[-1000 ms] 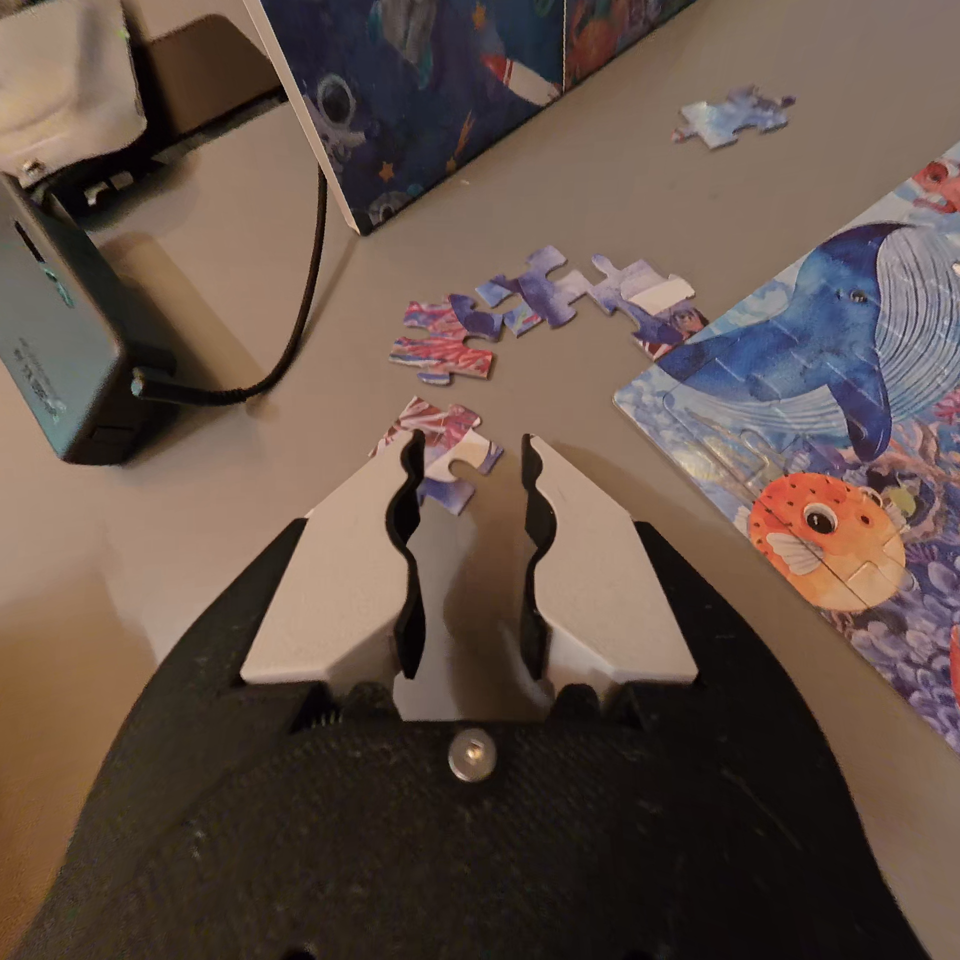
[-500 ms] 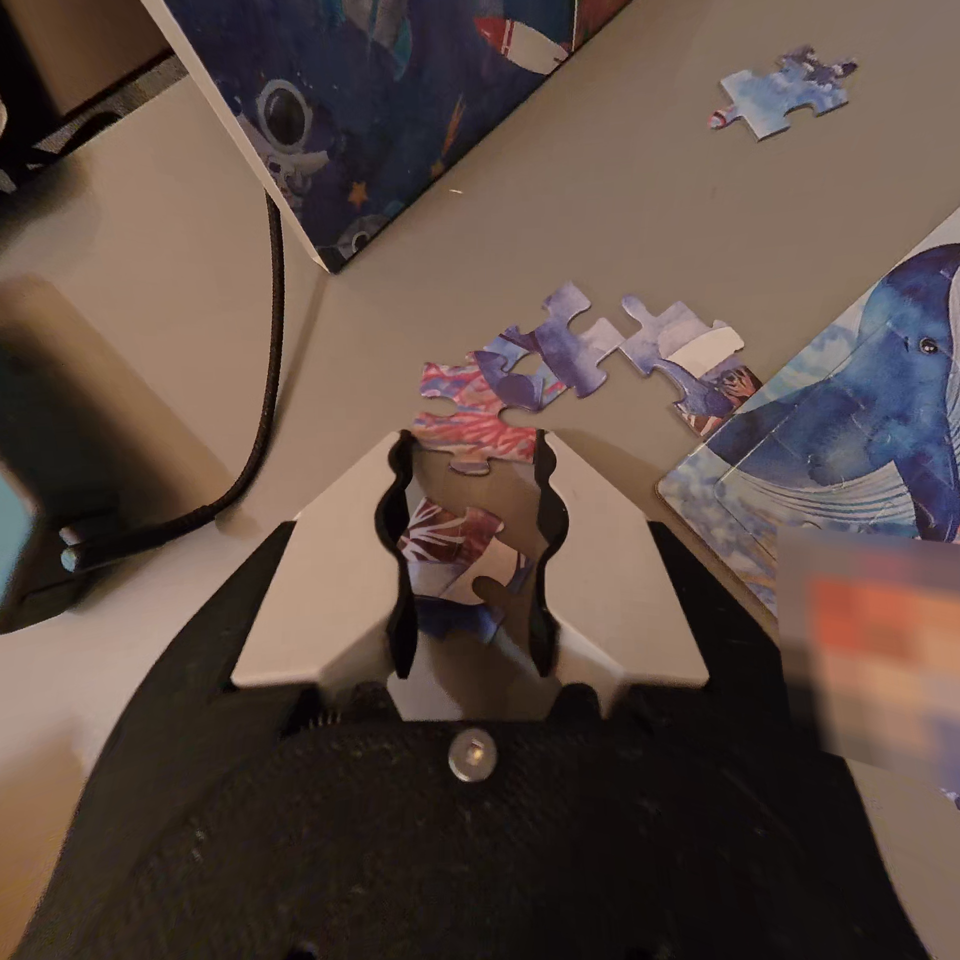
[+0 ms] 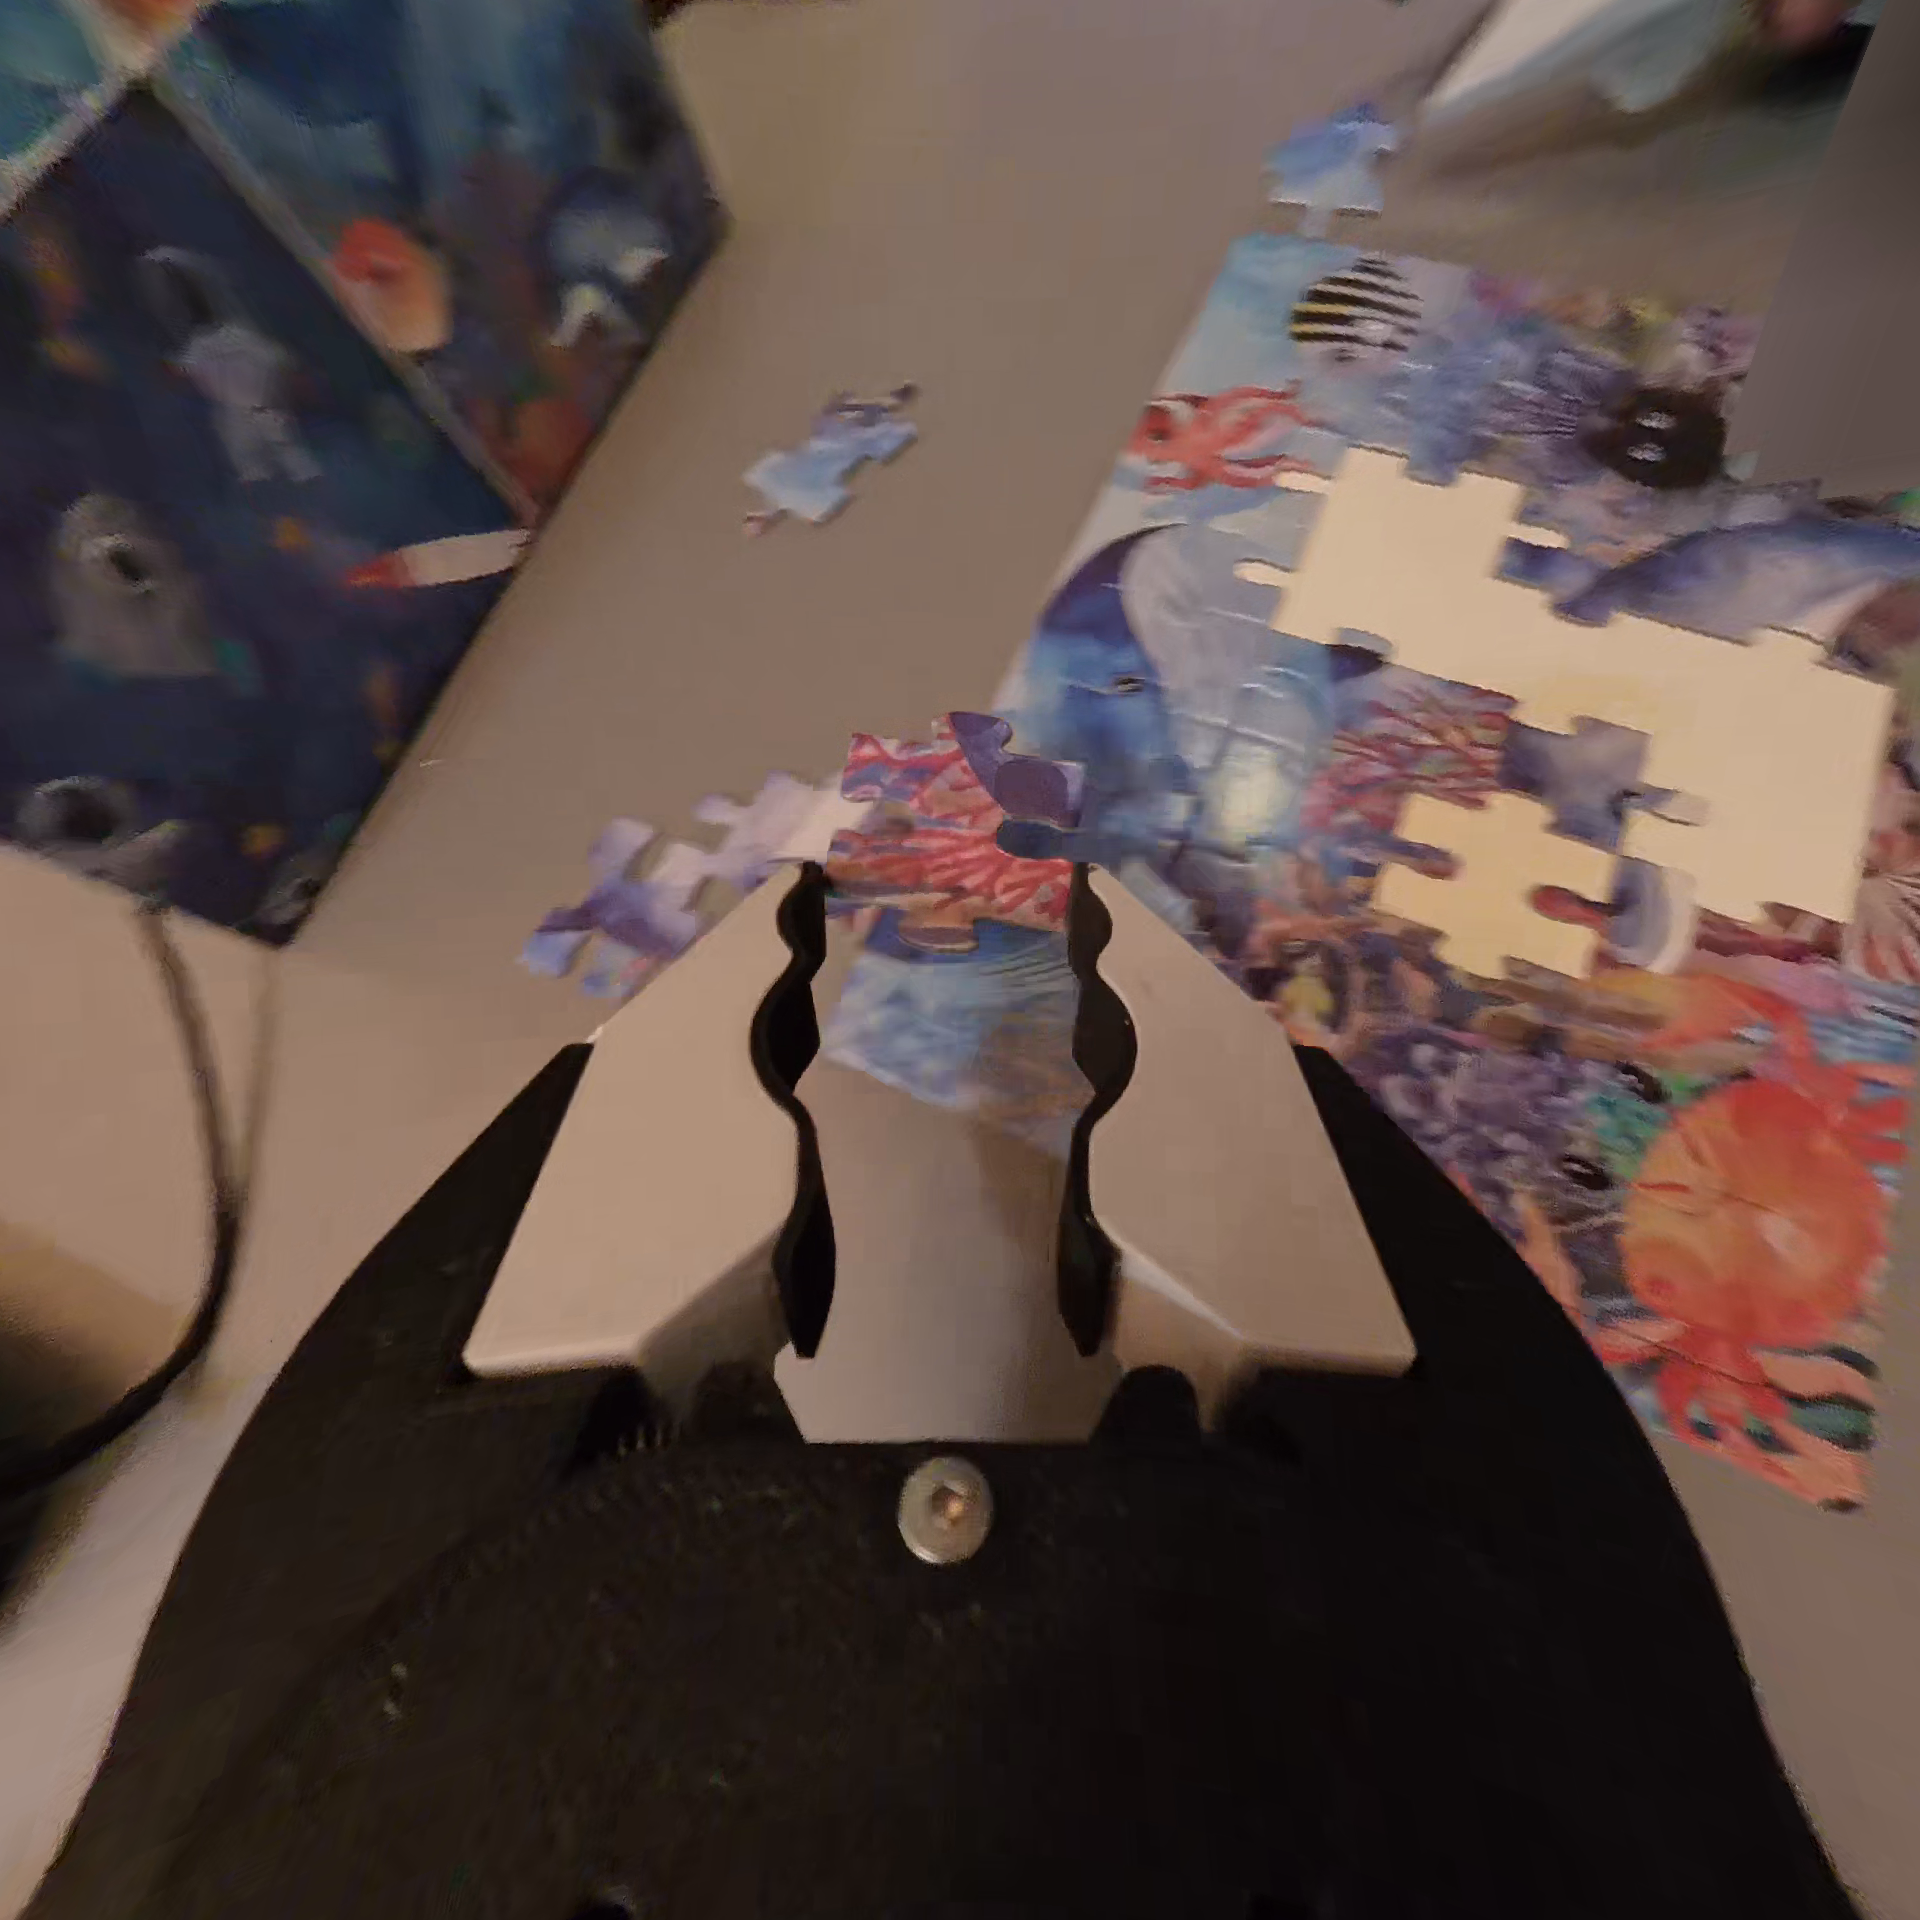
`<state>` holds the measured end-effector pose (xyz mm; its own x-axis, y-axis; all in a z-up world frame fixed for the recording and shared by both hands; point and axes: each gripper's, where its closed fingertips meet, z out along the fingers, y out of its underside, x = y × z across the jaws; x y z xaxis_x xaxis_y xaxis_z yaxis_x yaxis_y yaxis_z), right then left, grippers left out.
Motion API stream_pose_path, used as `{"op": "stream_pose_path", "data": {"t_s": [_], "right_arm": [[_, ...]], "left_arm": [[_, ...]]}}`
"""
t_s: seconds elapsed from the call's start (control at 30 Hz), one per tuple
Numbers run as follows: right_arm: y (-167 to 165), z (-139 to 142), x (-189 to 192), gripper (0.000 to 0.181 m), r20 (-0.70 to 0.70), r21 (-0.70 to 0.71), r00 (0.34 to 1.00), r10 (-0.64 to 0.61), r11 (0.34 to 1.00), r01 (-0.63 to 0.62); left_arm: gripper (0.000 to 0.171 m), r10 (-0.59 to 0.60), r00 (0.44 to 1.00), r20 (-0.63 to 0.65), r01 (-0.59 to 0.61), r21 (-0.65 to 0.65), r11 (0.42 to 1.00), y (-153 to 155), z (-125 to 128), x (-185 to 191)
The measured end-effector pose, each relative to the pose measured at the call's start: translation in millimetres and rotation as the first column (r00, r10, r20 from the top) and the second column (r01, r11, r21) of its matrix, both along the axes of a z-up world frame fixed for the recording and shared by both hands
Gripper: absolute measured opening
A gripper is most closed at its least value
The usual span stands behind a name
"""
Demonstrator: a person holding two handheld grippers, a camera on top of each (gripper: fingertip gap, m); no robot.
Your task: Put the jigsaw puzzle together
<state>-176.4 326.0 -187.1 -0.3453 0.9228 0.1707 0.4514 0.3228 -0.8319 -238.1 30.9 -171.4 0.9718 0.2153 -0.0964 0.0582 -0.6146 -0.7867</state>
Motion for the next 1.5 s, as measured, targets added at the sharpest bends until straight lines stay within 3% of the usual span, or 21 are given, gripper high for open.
{"op": "stream_pose_path", "data": {"t_s": [0.2,0.3,1.5], "right_arm": [[0.2,-1.6,-0.3,0.041,0.006,0.013,1.000,-0.004,1.000,0.004],[0.4,-1.8,-0.4,0.041,0.008,0.012,1.000,-0.005,1.000,0.005],[-0.1,-6.5,-0.8,0.041,0.031,0.032,1.000,-0.005,0.999,0.004]], "left_arm": [[0.045,-0.284,0.953,0.102,0.289,-0.040,0.956,31.3,-19.3,80.7],[0.045,-0.329,0.937,0.118,0.341,-0.093,0.936,32.5,-32.3,98.3],[0.046,-0.344,0.936,0.081,0.353,-0.176,0.919,28.9,-40.9,114.2]]}}
